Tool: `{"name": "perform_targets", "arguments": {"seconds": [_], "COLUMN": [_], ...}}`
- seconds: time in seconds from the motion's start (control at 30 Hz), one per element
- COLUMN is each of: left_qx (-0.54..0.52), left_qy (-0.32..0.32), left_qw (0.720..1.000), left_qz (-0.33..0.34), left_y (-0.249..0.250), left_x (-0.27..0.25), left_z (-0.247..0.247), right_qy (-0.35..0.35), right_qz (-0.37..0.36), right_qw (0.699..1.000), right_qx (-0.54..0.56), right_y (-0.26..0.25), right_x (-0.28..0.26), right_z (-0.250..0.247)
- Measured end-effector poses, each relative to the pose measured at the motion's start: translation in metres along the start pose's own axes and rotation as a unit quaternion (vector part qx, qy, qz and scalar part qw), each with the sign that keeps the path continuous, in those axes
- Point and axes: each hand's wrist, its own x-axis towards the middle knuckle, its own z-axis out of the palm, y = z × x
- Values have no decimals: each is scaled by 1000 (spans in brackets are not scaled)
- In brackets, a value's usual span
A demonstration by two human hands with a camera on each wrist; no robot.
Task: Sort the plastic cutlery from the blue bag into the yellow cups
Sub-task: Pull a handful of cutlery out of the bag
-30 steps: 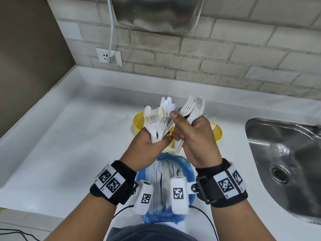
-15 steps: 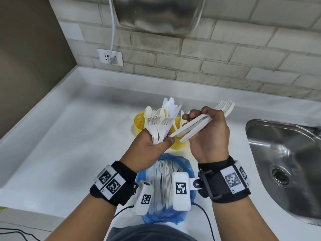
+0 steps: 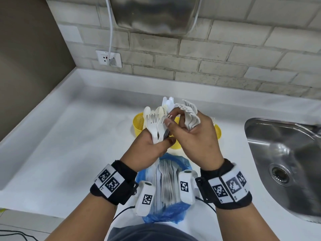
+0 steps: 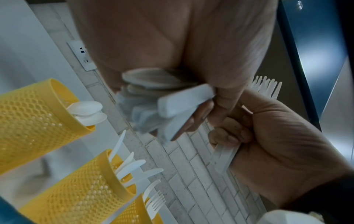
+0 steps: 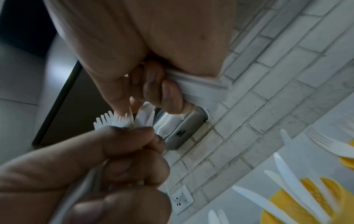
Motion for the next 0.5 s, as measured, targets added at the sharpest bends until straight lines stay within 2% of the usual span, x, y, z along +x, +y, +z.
{"name": "perform_targets", "arguments": {"seconds": [0.13,0.23,0.3,0.4,0.5], "left_qx": [23,25,29,33,52], "left_qy": [5,5,7,18,20], "left_qw": [999,999,998,998,997], "left_qz": [-30,-44,-49,-50,-46], "left_y": [-1,-2,-2,-4,-5], "left_x": [-4,-7,-8,-9,-11], "left_z": [-5,-6,-6,-7,-7], "right_qy": [17,49,64,76,62], "right_qz": [-7,6,34,103,147], "right_qw": [1000,994,981,947,941], "right_qx": [23,99,177,295,298], "right_y": [2,3,3,3,9], "right_x": [5,8,8,5,-2], "right_z": [-3,-6,-8,-6,-4]}}
